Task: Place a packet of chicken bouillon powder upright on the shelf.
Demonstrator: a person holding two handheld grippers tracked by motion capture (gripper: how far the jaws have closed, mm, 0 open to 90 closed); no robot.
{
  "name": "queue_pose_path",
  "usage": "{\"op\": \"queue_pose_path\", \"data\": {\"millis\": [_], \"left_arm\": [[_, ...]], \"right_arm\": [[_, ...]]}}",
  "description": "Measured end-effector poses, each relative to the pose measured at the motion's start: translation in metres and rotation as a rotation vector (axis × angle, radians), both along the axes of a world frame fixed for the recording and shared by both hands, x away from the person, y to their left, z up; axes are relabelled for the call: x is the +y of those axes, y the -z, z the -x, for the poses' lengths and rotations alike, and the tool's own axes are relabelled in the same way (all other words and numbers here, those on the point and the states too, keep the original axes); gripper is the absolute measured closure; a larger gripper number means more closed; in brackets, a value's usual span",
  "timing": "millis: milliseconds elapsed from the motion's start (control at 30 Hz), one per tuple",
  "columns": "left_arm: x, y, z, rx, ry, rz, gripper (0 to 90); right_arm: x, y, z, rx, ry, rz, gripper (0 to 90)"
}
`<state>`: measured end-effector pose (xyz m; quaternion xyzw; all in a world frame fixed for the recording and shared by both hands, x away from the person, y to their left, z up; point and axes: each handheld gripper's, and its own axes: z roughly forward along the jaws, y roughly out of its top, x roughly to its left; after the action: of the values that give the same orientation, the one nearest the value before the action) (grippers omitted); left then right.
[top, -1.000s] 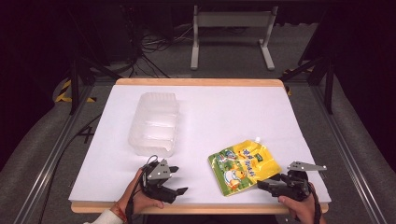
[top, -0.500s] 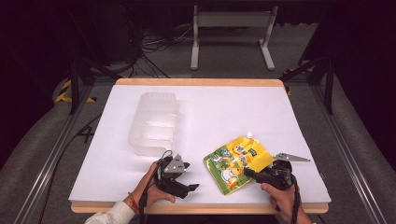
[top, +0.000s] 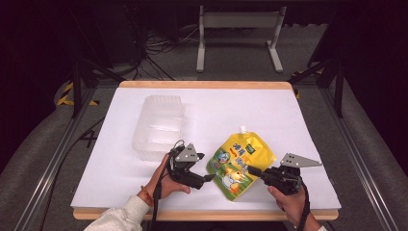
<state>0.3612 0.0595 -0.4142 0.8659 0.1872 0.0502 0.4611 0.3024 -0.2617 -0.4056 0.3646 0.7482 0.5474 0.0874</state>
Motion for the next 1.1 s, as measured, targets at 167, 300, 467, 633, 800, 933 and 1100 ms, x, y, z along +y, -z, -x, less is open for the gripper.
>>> {"op": "queue_pose_path", "data": {"millis": [167, 300, 467, 633, 800, 933, 1100], "left_arm": [[0.005, -0.006, -0.006, 0.005, -0.027, 0.052, 20.8], [0.009, -0.009, -0.006, -0.002, -0.033, 0.065, 26.3], [0.017, -0.019, -0.002, -0.068, -0.059, 0.076, 46.2], [0.029, -0.028, -0.003, -0.121, -0.106, 0.064, 66.2], [0.032, -0.039, -0.001, -0.171, -0.141, 0.038, 72.9], [0.039, -0.049, -0.001, -0.211, -0.181, 0.035, 77.1], [0.045, -0.057, -0.006, -0.239, -0.221, 0.039, 78.6]], "right_arm": [[0.020, -0.016, 0.005, -0.078, -0.087, 0.048, 90.0], [0.032, -0.024, 0.007, -0.119, -0.124, 0.071, 90.0], [0.047, -0.034, 0.005, -0.178, -0.146, 0.117, 90.0], [0.055, -0.042, 0.000, -0.208, -0.142, 0.130, 90.0], [0.064, -0.056, -0.008, -0.247, -0.132, 0.141, 90.0], [0.071, -0.067, -0.018, -0.262, -0.115, 0.130, 90.0], [0.083, -0.079, -0.028, -0.289, -0.102, 0.134, 90.0]]}}
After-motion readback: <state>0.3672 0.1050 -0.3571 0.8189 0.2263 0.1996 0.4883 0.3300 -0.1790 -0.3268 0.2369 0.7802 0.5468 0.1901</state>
